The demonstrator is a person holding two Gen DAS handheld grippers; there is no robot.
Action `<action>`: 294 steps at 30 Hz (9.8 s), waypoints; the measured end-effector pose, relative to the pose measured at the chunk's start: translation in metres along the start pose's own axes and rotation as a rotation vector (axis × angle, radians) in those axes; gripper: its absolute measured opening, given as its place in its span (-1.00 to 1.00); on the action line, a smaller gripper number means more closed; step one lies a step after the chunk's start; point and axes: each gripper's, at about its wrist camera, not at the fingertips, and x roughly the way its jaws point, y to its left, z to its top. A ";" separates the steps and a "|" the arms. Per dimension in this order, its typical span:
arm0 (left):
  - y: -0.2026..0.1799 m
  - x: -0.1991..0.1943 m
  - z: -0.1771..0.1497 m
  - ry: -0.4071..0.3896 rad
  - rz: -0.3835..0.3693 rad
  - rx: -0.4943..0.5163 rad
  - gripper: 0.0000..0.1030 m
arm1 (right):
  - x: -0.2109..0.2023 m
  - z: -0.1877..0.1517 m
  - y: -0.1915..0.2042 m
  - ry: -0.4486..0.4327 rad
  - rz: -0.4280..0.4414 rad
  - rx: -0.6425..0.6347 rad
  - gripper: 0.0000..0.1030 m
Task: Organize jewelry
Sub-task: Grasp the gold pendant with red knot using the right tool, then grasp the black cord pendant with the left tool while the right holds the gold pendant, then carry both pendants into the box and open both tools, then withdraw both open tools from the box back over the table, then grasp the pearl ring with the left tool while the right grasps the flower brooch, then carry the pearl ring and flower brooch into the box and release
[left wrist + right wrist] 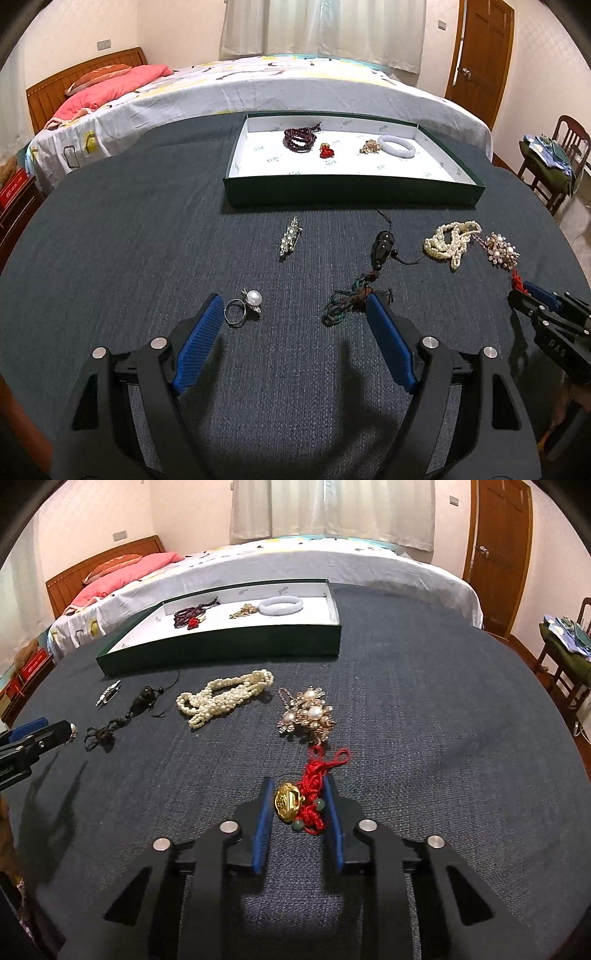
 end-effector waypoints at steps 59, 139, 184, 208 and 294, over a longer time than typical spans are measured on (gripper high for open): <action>-0.048 0.067 0.043 0.070 -0.112 0.084 0.30 | 0.010 0.079 0.001 -0.071 0.010 -0.009 -0.59; -0.001 0.156 0.166 0.031 -0.093 0.073 -0.67 | 0.129 0.184 0.024 -0.006 0.055 -0.052 -0.59; 0.041 0.026 0.164 -0.123 -0.138 -0.038 0.50 | 0.008 0.174 -0.010 -0.147 0.103 0.054 0.10; 0.040 0.005 0.020 0.060 -0.040 -0.050 0.50 | -0.010 0.044 -0.025 0.003 0.029 0.090 0.10; 0.037 -0.017 0.051 -0.048 -0.069 -0.019 -0.49 | -0.043 0.074 -0.008 -0.133 0.050 0.053 -0.47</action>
